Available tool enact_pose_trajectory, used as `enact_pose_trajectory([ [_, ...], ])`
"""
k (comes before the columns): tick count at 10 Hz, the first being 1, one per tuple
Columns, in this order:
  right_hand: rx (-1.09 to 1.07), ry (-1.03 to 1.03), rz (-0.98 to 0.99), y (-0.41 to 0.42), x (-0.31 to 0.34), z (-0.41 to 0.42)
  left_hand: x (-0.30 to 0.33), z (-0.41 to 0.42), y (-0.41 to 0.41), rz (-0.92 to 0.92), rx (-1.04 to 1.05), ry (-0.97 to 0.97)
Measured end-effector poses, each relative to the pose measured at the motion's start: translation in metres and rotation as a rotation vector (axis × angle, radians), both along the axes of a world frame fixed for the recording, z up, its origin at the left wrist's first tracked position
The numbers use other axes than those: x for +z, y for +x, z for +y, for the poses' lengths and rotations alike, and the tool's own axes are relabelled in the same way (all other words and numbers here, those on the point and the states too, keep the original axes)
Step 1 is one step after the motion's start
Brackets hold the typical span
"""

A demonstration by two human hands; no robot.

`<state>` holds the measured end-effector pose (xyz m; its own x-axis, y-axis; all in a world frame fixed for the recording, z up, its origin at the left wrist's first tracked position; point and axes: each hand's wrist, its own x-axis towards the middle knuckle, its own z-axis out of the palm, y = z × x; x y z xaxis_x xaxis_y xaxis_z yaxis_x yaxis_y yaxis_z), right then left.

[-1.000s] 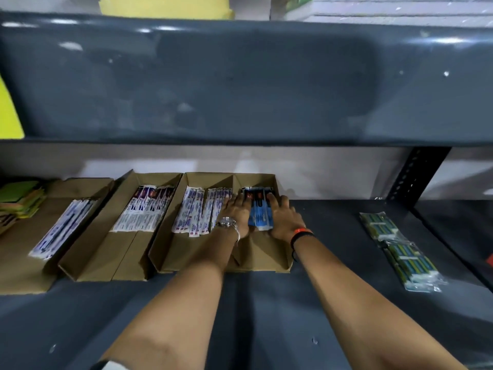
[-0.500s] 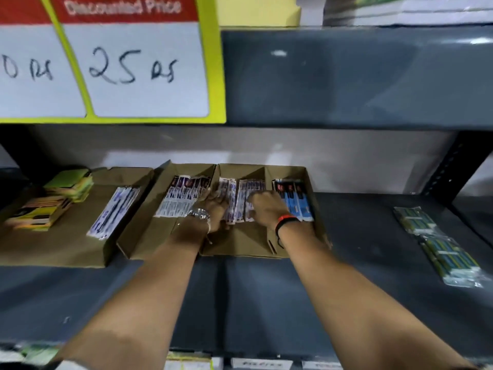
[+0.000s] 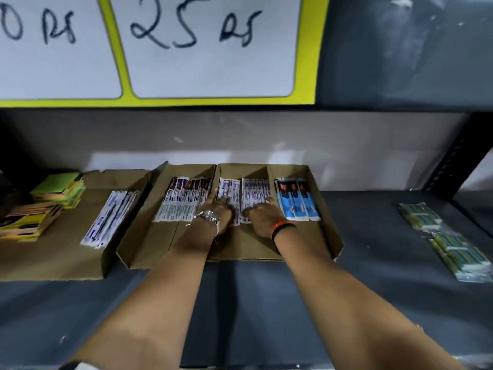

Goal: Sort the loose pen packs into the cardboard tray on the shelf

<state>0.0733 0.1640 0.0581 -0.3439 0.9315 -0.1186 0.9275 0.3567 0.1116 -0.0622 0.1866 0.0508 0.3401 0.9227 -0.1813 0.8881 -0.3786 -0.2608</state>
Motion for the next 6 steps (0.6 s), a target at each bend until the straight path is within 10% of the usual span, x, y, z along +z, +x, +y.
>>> enact_pose_trajectory([
  [6, -0.035, 0.172, 0.153, 0.008, 0.004, -0.003, 0.008, -0.007, 0.0, -0.026, -0.005, 0.134],
])
